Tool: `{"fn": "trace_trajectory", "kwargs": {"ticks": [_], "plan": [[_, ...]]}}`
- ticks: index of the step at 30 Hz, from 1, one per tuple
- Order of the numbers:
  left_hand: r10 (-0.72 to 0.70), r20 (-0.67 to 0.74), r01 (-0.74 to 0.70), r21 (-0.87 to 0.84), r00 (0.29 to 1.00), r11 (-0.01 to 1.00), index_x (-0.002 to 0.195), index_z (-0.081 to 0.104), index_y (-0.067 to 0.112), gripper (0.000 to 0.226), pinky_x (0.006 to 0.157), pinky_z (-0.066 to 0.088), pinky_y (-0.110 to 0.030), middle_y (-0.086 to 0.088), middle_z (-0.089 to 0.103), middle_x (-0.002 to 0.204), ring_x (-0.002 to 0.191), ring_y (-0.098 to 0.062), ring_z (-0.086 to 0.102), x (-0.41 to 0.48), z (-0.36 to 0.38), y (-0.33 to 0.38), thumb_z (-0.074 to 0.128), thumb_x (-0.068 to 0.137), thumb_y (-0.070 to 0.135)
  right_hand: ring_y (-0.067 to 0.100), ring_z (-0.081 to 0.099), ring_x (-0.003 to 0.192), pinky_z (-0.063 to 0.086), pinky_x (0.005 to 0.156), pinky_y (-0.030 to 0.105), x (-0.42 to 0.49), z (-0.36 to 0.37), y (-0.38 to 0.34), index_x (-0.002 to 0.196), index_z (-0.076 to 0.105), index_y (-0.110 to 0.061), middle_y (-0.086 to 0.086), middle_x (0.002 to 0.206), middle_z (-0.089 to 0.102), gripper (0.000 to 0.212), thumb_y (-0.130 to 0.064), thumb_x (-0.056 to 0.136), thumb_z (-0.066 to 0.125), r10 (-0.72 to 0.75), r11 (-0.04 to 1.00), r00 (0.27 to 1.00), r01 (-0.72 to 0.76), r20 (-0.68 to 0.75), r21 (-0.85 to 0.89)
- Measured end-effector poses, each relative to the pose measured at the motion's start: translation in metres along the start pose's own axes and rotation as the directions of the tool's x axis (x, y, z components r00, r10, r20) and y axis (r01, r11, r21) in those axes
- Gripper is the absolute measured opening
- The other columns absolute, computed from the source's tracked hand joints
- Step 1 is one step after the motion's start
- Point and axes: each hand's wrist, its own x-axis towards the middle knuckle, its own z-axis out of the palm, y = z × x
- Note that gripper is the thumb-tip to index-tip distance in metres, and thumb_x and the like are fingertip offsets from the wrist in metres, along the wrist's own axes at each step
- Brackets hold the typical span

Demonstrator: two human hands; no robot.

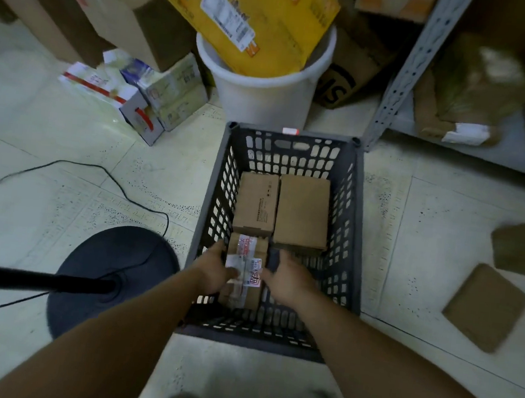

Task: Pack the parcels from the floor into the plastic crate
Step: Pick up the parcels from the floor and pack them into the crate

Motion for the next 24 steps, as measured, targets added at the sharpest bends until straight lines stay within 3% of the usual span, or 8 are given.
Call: {"fn": "trace_trajectory", "kwargs": {"ticks": [3, 5, 7, 9, 12, 15, 18, 24], "plan": [[0.042, -0.014, -0.041, 0.032, 0.999, 0.999, 0.138, 0.035, 0.012, 0.054, 0.055, 0.042, -0.01, -0.007, 0.058, 0.124, 0.091, -0.015, 0.062, -0.056, -0.03, 0.037, 0.06, 0.09, 0.014, 0.019, 0.054, 0.102, 0.046, 0.081, 0.028, -0.063, -0.052, -0.028, 0.132, 0.044, -0.016, 0.004, 0.126, 0.054, 0.044, -0.04, 0.096, 0.053, -0.002, 1.0, 1.0, 0.002, -0.023, -0.007], [0.055, -0.012, -0.055, 0.036, 0.998, 0.998, 0.143, 0.031, 0.014, 0.065, 0.065, 0.051, -0.02, -0.008, 0.056, 0.131, 0.09, -0.013, 0.061, -0.105, -0.05, 0.064, 0.064, 0.086, 0.019, 0.026, 0.042, 0.129, 0.04, 0.102, 0.033, -0.114, -0.088, -0.048, 0.147, 0.029, -0.013, 0.011, 0.148, 0.038, 0.064, -0.045, 0.096, 0.05, -0.005, 1.0, 1.0, 0.005, -0.025, -0.029], [0.077, -0.009, -0.077, 0.027, 0.997, 0.997, 0.142, 0.033, 0.019, 0.065, 0.082, 0.054, -0.031, -0.004, 0.056, 0.129, 0.099, -0.018, 0.061, -0.146, -0.066, 0.09, 0.065, 0.085, 0.018, 0.028, 0.035, 0.137, 0.034, 0.111, 0.038, -0.161, -0.12, -0.065, 0.152, 0.02, -0.015, 0.009, 0.154, 0.03, 0.073, -0.049, 0.095, 0.048, -0.012, 1.0, 1.0, 0.012, -0.023, -0.013], [0.126, 0.014, -0.127, 0.075, 0.992, 0.989, 0.133, 0.037, 0.026, 0.055, 0.083, 0.05, -0.024, 0.002, 0.055, 0.126, 0.101, -0.016, 0.058, -0.198, -0.075, 0.126, 0.064, 0.086, 0.019, 0.027, 0.044, 0.129, 0.04, 0.107, 0.04, -0.214, -0.155, -0.078, 0.148, 0.029, -0.018, 0.008, 0.149, 0.04, 0.069, -0.053, 0.092, 0.048, -0.016, 0.999, 0.998, 0.019, -0.065, 0.032], [0.206, 0.052, -0.212, 0.143, 0.977, 0.967, 0.149, 0.021, 0.021, 0.071, 0.065, 0.045, -0.009, -0.004, 0.052, 0.134, 0.099, -0.013, 0.054, -0.261, -0.078, 0.179, 0.061, 0.089, 0.021, 0.027, 0.046, 0.128, 0.038, 0.104, 0.03, -0.29, -0.201, -0.086, 0.145, 0.033, -0.014, 0.008, 0.146, 0.043, 0.061, -0.046, 0.096, 0.048, -0.033, 0.997, 0.987, 0.043, -0.158, 0.058], [0.313, 0.088, -0.325, 0.233, 0.946, 0.917, 0.15, 0.017, 0.022, 0.075, 0.088, 0.047, -0.023, -0.008, 0.042, 0.144, 0.113, -0.023, 0.053, -0.317, -0.066, 0.234, 0.06, 0.09, 0.027, 0.029, 0.038, 0.135, 0.034, 0.104, 0.031, -0.361, -0.24, -0.075, 0.149, 0.025, -0.009, 0.012, 0.152, 0.033, 0.066, -0.045, 0.098, 0.045, 0.036, 0.997, 0.961, -0.018, -0.275, 0.069], [0.426, 0.15, -0.452, 0.287, 0.892, 0.845, 0.151, 0.017, 0.019, 0.073, 0.09, 0.042, -0.027, -0.008, 0.038, 0.148, 0.123, -0.028, 0.049, -0.37, -0.043, 0.279, 0.058, 0.092, 0.028, 0.028, 0.035, 0.138, 0.032, 0.107, 0.031, -0.425, -0.261, -0.051, 0.152, 0.021, -0.012, 0.012, 0.155, 0.03, 0.072, -0.049, 0.096, 0.047, 0.097, 0.992, 0.919, -0.059, -0.381, 0.111], [0.538, 0.296, -0.614, 0.401, 0.789, 0.68, 0.152, 0.014, 0.021, 0.078, 0.107, 0.028, -0.027, -0.002, 0.018, 0.158, 0.141, -0.023, 0.027, -0.471, 0.038, 0.347, 0.057, 0.09, 0.042, 0.03, 0.05, 0.123, 0.041, 0.096, 0.032, -0.562, -0.3, 0.023, 0.139, 0.043, -0.014, 0.013, 0.138, 0.051, 0.061, -0.05, 0.091, 0.053, 0.268, 0.957, 0.804, -0.157, -0.531, 0.245]]}}
